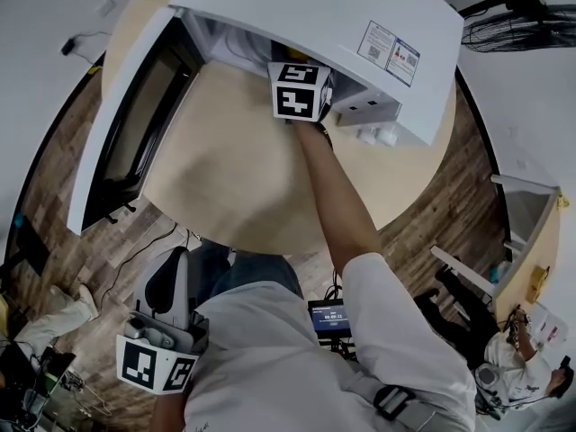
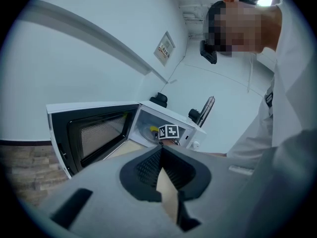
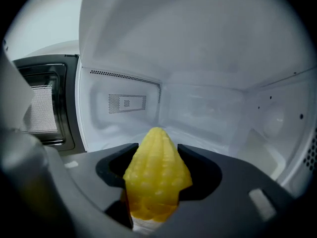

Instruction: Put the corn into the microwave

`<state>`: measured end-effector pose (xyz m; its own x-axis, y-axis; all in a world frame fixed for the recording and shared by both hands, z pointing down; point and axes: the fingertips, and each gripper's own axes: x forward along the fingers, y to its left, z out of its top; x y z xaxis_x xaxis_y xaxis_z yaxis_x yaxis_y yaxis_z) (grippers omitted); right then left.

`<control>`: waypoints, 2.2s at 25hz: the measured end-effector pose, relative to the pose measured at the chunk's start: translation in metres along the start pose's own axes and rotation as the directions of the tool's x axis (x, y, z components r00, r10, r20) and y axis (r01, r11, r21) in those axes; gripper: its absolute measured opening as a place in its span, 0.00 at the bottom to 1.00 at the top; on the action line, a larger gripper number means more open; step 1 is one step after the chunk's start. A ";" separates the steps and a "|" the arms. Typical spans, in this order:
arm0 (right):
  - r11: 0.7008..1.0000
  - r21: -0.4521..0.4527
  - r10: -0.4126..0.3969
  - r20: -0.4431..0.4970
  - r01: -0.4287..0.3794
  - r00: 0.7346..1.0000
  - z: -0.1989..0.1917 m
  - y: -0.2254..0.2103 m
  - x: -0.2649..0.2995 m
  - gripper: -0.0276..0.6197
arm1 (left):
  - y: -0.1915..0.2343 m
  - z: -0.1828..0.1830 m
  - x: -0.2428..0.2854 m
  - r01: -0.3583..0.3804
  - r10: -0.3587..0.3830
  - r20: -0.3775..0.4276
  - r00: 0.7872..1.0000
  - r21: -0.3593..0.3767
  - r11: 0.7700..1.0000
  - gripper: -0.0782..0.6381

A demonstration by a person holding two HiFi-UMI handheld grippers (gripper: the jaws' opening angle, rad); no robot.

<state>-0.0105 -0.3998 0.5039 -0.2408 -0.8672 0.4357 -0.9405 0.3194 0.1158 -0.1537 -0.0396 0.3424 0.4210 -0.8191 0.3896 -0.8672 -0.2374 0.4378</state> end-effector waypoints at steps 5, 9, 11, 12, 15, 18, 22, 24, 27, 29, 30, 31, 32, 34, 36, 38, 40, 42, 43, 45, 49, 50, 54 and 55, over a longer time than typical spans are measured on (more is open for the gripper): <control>1.000 -0.019 -0.024 -0.004 0.024 1.000 -0.002 -0.006 0.007 0.45 | -0.002 0.000 0.002 -0.002 0.002 0.001 1.000 0.004 1.000 0.10; 0.998 -0.044 -0.036 -0.007 0.036 0.999 -0.004 -0.006 0.010 0.45 | -0.001 -0.001 0.002 -0.005 0.005 -0.005 1.000 0.007 1.000 0.10; 0.997 -0.063 -0.041 -0.009 0.041 0.999 -0.004 -0.005 0.012 0.45 | 0.002 0.000 0.001 -0.013 0.013 0.000 1.000 0.004 1.000 0.10; 0.996 -0.073 -0.045 -0.013 0.044 0.999 -0.004 -0.006 0.012 0.45 | 0.003 0.001 0.001 -0.016 0.016 0.002 1.000 0.004 1.000 0.10; 0.994 -0.100 -0.055 -0.025 0.052 0.998 -0.006 -0.006 0.014 0.45 | 0.003 0.001 0.001 -0.017 0.017 0.004 1.000 0.004 1.000 0.10; 0.991 -0.120 -0.060 -0.033 0.056 0.998 -0.008 -0.007 0.015 0.45 | -0.001 -0.001 0.001 -0.009 0.009 0.004 1.000 0.003 1.000 0.10; 0.991 -0.123 -0.064 -0.041 0.058 0.997 -0.008 -0.007 0.016 0.45 | -0.003 -0.002 0.001 -0.004 0.004 0.002 1.000 0.003 1.000 0.10; 0.990 -0.128 -0.063 -0.045 0.056 0.997 -0.009 -0.006 0.017 0.45 | -0.003 -0.002 0.001 -0.005 0.005 0.003 1.000 0.008 1.000 0.10; 0.988 -0.147 -0.056 -0.055 0.048 0.997 -0.011 -0.004 0.017 0.45 | 0.001 0.001 -0.002 -0.023 0.022 0.010 1.000 0.040 0.999 0.10; 0.985 -0.167 -0.056 -0.066 0.044 0.996 -0.012 -0.001 0.018 0.45 | 0.006 0.007 -0.004 -0.039 0.038 0.025 0.999 0.046 0.998 0.10; 0.983 -0.177 -0.057 -0.071 0.044 0.996 -0.013 0.000 0.018 0.45 | 0.008 0.010 -0.005 -0.048 0.046 0.033 0.998 0.053 0.997 0.10; 0.982 -0.186 -0.059 -0.075 0.044 0.995 -0.014 0.000 0.019 0.45 | 0.008 0.012 -0.007 -0.056 0.054 0.038 0.998 0.069 0.996 0.10; 0.980 -0.193 -0.061 -0.078 0.045 0.995 -0.015 0.001 0.019 0.45 | 0.007 0.014 -0.007 -0.062 0.058 0.041 0.997 0.089 0.994 0.10; 0.978 -0.203 -0.066 -0.085 0.047 0.994 -0.016 0.001 0.019 0.45 | 0.003 0.013 -0.008 -0.059 0.055 0.041 0.998 0.110 0.992 0.10; 0.977 -0.208 -0.069 -0.089 0.049 0.994 -0.016 0.001 0.020 0.45 | 0.002 0.010 -0.008 -0.052 0.049 0.035 0.998 0.105 0.993 0.10; 0.977 -0.205 -0.069 -0.090 0.049 0.994 -0.016 0.002 0.020 0.45 | 0.001 0.008 -0.008 -0.050 0.047 0.030 0.998 0.103 0.993 0.10; 0.978 -0.201 -0.068 -0.092 0.049 0.993 -0.016 0.002 0.021 0.45 | -0.001 0.008 -0.009 -0.049 0.046 0.030 0.999 0.103 0.993 0.10; 0.979 -0.201 -0.068 -0.096 0.047 0.993 -0.017 0.001 0.020 0.45 | -0.001 0.007 -0.011 -0.052 0.049 0.034 0.998 0.098 0.994 0.10; 0.979 -0.200 -0.068 -0.098 0.047 0.993 -0.017 0.000 0.020 0.45 | -0.001 0.007 -0.012 -0.055 0.052 0.035 0.998 0.095 0.994 0.10; 0.979 -0.198 -0.069 -0.099 0.048 0.993 -0.017 0.000 0.020 0.45 | 0.000 0.007 -0.013 -0.057 0.054 0.038 0.998 0.093 0.994 0.10; 0.980 -0.195 -0.069 -0.095 0.050 0.993 -0.017 0.000 0.020 0.46 | 0.000 0.008 -0.016 -0.057 0.053 0.046 0.998 0.094 0.994 0.10; 0.980 -0.193 -0.071 -0.094 0.051 0.993 -0.017 0.000 0.019 0.48 | 0.000 0.008 -0.017 -0.057 0.053 0.047 0.998 0.094 0.994 0.10; 0.980 -0.188 -0.081 -0.089 0.063 0.993 -0.016 -0.003 0.015 0.52 | -0.001 0.008 -0.021 -0.057 0.052 0.051 0.997 0.094 0.994 0.10; 0.980 -0.186 -0.083 -0.087 0.066 0.993 -0.015 -0.003 0.013 0.52 | -0.002 0.008 -0.022 -0.057 0.052 0.053 0.997 0.091 0.994 0.10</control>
<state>-0.0070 -0.4065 0.5229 -0.1399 -0.8545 0.5002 -0.8932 0.3269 0.3086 -0.1634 -0.0254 0.3269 0.3606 -0.8568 0.3685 -0.9103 -0.2372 0.3391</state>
